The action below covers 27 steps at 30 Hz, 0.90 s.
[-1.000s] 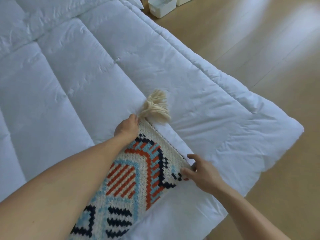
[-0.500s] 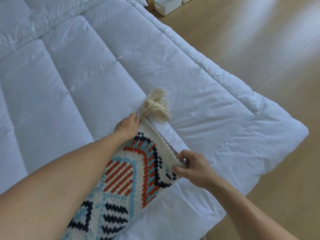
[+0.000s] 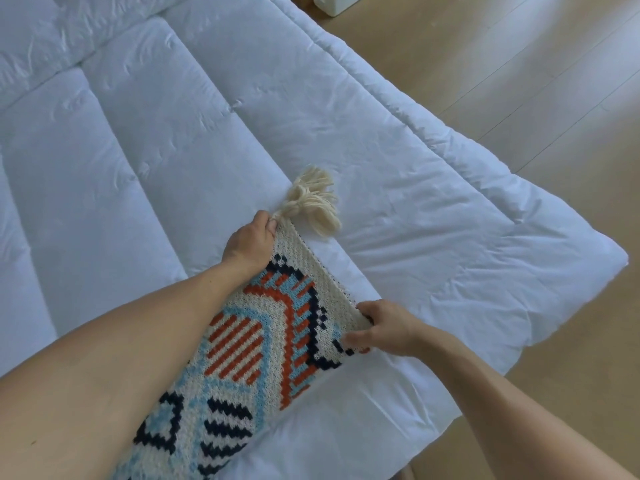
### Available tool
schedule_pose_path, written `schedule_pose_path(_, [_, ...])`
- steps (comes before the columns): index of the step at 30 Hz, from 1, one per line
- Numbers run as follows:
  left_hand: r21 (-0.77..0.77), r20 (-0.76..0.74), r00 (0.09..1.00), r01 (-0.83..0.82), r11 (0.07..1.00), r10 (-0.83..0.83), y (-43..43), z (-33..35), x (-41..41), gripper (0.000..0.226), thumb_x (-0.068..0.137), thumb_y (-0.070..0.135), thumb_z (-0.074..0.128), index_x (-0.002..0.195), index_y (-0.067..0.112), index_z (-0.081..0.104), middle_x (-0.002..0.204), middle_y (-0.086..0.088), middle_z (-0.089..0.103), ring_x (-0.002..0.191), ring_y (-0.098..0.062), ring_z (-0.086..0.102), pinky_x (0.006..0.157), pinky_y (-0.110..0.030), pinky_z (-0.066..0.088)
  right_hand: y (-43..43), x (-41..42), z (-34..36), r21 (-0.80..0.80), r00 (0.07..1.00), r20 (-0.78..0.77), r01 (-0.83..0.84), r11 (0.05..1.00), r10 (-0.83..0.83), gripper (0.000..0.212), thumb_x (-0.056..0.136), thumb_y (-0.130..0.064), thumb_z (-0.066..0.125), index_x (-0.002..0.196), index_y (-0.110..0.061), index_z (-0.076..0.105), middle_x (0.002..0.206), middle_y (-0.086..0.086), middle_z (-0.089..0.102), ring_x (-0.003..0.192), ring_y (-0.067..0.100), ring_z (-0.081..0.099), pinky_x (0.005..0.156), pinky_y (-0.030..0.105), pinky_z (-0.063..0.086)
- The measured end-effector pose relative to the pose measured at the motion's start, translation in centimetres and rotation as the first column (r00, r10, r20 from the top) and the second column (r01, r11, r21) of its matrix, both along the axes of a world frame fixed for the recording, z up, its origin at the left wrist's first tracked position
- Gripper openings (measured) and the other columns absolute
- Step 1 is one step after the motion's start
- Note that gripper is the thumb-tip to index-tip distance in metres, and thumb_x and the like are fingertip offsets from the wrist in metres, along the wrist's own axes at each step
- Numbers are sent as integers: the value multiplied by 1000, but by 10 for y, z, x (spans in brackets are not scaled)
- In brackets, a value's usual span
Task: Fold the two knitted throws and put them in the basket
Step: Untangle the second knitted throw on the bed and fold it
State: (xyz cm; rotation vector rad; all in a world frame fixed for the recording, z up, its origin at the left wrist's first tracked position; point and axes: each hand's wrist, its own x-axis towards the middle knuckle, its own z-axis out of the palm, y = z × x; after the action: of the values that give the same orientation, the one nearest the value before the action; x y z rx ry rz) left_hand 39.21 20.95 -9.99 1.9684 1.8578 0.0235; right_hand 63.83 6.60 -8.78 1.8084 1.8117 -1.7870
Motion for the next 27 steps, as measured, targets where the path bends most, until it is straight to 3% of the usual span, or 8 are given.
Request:
schedule_pose_path(3, [24, -39, 999, -15, 1000, 16, 0, 1, 0, 33, 105, 37, 23, 108, 11, 43, 71, -5, 54, 65, -30, 53, 55, -35, 38, 1, 7, 1, 9, 994, 78, -83, 997, 82, 45, 78, -57, 68, 72, -14, 58, 73, -1, 60, 67, 18, 54, 64, 35, 45])
schedule_pose_path(7, [18, -64, 998, -11, 1000, 12, -3, 4, 5, 33, 105, 36, 22, 108, 11, 43, 70, -5, 53, 64, -28, 51, 54, -34, 35, -23, 24, -3, 464, 981, 110, -191, 865, 157, 42, 79, -58, 62, 72, -17, 61, 120, -8, 55, 100, 16, 48, 84, 32, 45])
schedule_pose_path(10, [-10, -110, 994, 17, 1000, -18, -5, 3, 8, 32, 106, 36, 21, 106, 12, 42, 68, -4, 51, 60, -24, 49, 52, -33, 32, -34, 23, -5, 662, 986, 133, -163, 731, 100, 39, 81, -55, 59, 65, -20, 62, 127, -10, 54, 106, 17, 50, 87, 31, 46])
schedule_pose_path(14, [-85, -212, 975, 45, 995, -63, -8, 0, 11, 31, 106, 35, 20, 103, 13, 41, 74, -7, 54, 64, -23, 51, 56, -34, 37, -29, 18, -14, 317, 939, 343, -139, 938, 23, 54, 89, -70, 41, 62, -23, 50, 108, -7, 55, 93, 16, 54, 76, 32, 45])
schedule_pose_path(16, [-82, -247, 967, 36, 996, -55, -6, -1, 12, 29, 106, 34, 21, 99, 14, 41, 82, -10, 58, 68, -26, 54, 59, -36, 41, -28, 13, -13, 194, 925, 380, -95, 976, 15, 64, 90, -72, 35, 61, -17, 49, 76, -1, 54, 68, 20, 55, 59, 31, 43])
schedule_pose_path(18, [-42, -260, 965, 23, 999, -33, -3, -3, 13, 29, 105, 30, 23, 101, 12, 45, 94, -11, 59, 79, -28, 55, 65, -39, 44, -27, 6, -9, 141, 929, 370, -84, 986, 27, 69, 92, -71, 33, 57, -14, 47, 58, 1, 49, 55, 21, 49, 55, 31, 40])
schedule_pose_path(22, [-64, -165, 985, 42, 997, -52, 0, -8, 16, 34, 103, 31, 30, 118, 11, 52, 116, -13, 54, 105, -31, 51, 85, -44, 46, -24, 2, -10, 67, 945, 328, -35, 997, 11, 65, 95, -65, 37, 56, -13, 42, 57, 3, 46, 57, 23, 49, 55, 30, 40])
schedule_pose_path(27, [-316, -62, 998, -23, 948, 3, 10, 5, 20, 62, 92, 54, 42, 139, 13, 39, 129, -10, 55, 112, -30, 55, 92, -43, 48, -16, 1, -10, 49, 959, 183, 211, 976, -217, 51, 96, -56, 46, 67, -15, 53, 60, 1, 55, 66, 23, 58, 58, 30, 41])
